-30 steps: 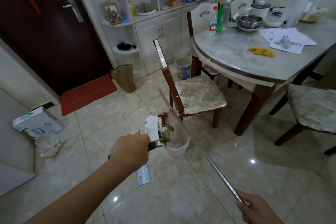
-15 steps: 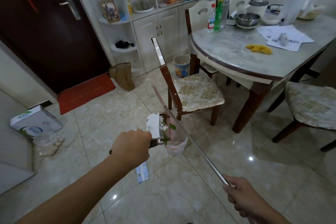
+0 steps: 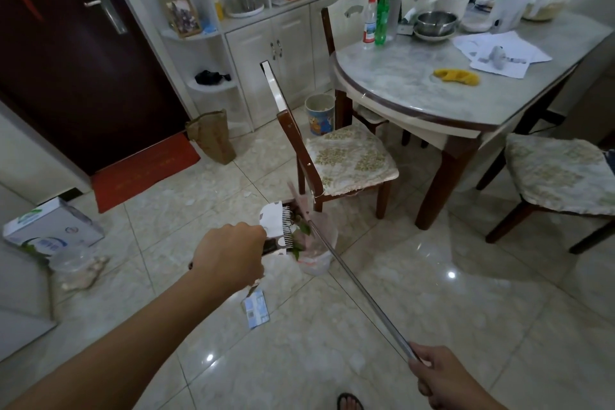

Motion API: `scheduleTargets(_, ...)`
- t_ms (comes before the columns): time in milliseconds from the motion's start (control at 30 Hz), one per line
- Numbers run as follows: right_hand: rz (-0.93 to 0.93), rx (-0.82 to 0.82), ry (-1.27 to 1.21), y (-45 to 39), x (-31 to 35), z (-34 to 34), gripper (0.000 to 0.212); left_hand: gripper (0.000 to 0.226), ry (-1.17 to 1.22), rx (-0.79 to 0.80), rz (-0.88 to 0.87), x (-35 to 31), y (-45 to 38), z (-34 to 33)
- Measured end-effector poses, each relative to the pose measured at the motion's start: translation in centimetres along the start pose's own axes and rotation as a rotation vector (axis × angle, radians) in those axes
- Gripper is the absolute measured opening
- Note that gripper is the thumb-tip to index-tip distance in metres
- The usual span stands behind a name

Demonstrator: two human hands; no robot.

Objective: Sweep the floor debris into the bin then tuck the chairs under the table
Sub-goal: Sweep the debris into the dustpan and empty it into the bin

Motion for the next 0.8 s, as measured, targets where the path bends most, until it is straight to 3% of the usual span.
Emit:
scheduleTargets(200, -0.103, -0.043, -0.088, 0.4, -1.2, 0.2, 0.027, 0.018, -0.084, 0.0, -0.075, -2.1, 0.4, -0.6)
scheduleTargets(467, -0.085, -0.008, -0.184, 1.4, -0.8, -0.2, 0.018, 0.019, -0.16, -0.001, -0.136, -4.4, 0.6, -1.1)
scheduleTargets(800, -0.064, -0.036, 0.115, -2.7, -2.8, 0.3, 0.019, 0.02, -0.166, 0.026, -0.137, -5.9, -0.3, -1.0)
Point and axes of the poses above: each hand's wrist, its own y-axis away from the middle knuckle, its own z-axis out of the back of the hand, x = y × z, the point moved 5 cm from there along -y, towards the middle knuckle, and after that the axes turned 3 degrees about -z, right-handed, at the moved point
